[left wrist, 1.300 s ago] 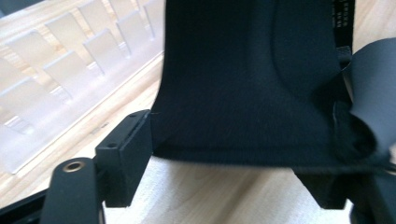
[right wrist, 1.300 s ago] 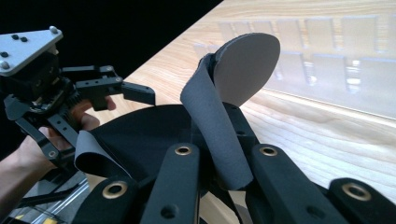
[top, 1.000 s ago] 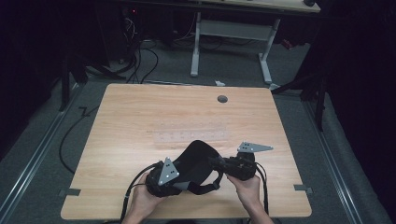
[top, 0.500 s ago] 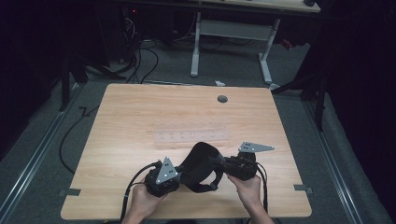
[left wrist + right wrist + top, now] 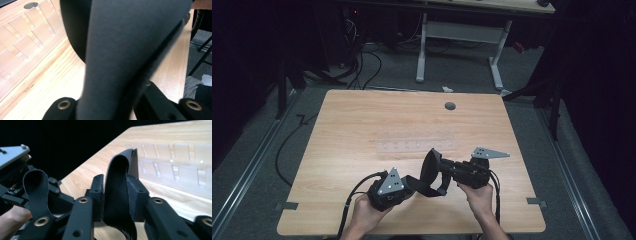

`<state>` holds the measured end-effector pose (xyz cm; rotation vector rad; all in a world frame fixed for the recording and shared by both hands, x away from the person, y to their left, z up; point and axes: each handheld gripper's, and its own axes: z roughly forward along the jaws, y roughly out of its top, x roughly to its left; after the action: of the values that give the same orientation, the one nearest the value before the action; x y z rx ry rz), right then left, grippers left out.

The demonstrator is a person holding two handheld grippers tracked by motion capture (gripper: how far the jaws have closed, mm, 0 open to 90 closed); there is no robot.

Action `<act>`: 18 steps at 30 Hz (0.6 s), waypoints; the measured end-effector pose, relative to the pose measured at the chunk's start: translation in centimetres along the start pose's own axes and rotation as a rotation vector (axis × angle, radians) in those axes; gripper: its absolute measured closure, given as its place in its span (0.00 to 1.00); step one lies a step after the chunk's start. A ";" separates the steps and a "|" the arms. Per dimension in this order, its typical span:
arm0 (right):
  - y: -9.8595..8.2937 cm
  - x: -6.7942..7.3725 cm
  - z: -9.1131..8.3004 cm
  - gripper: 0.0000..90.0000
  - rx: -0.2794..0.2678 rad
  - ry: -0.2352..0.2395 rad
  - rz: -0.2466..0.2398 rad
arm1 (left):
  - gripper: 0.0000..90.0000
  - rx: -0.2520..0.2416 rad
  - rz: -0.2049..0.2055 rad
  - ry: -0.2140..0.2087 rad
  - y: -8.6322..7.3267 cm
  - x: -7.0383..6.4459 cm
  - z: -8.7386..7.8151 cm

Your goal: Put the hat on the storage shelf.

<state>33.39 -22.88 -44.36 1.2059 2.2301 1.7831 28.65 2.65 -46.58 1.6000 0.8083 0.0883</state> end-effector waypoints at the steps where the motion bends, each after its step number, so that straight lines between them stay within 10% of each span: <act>1: 0.0 0.0 0.0 0.72 -0.005 -0.005 -0.004 | 0.95 0.002 0.001 0.000 0.0 0.1 0.0; 10: -1.7 -1.6 -0.9 0.55 0.008 -0.100 0.002 | 0.95 -0.047 -0.069 0.029 0.9 1.2 -1.0; 18: -4.1 -4.3 -0.8 0.49 0.154 -0.388 -0.066 | 0.94 -0.068 -0.104 0.052 1.5 1.9 -1.7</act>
<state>33.83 -26.13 -49.31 1.3497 2.1736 1.2415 29.91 5.14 -45.65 1.4938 0.9178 0.0821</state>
